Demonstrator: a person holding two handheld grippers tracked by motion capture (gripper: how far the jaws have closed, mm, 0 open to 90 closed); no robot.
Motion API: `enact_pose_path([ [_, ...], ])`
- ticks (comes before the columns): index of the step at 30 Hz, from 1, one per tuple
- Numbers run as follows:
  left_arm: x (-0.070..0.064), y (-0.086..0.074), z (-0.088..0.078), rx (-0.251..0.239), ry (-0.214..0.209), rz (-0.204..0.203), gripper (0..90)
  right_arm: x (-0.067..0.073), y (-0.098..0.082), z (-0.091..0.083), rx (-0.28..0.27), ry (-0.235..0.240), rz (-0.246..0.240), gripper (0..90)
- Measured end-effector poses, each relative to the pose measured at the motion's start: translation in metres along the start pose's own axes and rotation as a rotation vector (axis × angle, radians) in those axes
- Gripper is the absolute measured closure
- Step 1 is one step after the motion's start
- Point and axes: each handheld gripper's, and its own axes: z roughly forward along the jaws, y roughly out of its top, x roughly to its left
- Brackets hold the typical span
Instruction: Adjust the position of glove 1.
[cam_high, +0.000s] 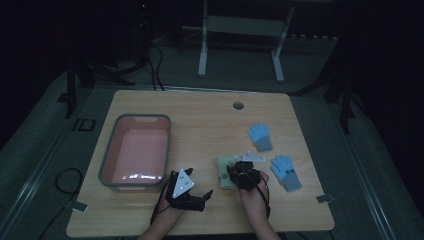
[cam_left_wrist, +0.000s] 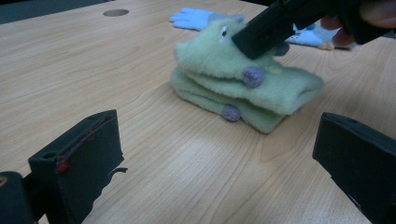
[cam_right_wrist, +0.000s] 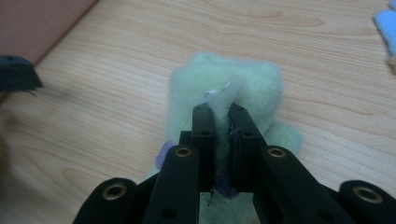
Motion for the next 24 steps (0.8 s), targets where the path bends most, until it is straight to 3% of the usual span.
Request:
enact_pose_path([
  [10, 0.001, 0.000, 0.000, -0.003, -0.010, -0.005, 1.8, -0.006, -0.008, 0.017, 0.035, 0.000, 0.008, 80.1],
  [13, -0.001, 0.000, 0.000, 0.008, 0.045, 0.000, 1.8, -0.008, -0.009, 0.017, 0.033, 0.008, 0.012, 79.8],
  [16, -0.001, 0.000, 0.000, 0.010, 0.054, 0.002, 1.8, -0.008, -0.010, 0.018, 0.029, 0.012, 0.009, 78.7],
  [22, -0.002, 0.001, 0.001, 0.006, 0.061, -0.006, 1.9, -0.014, -0.006, 0.009, 0.016, 0.053, 0.040, 69.5],
  [24, 0.000, 0.001, 0.002, 0.007, 0.030, -0.006, 1.9, -0.016, -0.004, 0.003, 0.006, 0.068, 0.036, 62.2],
])
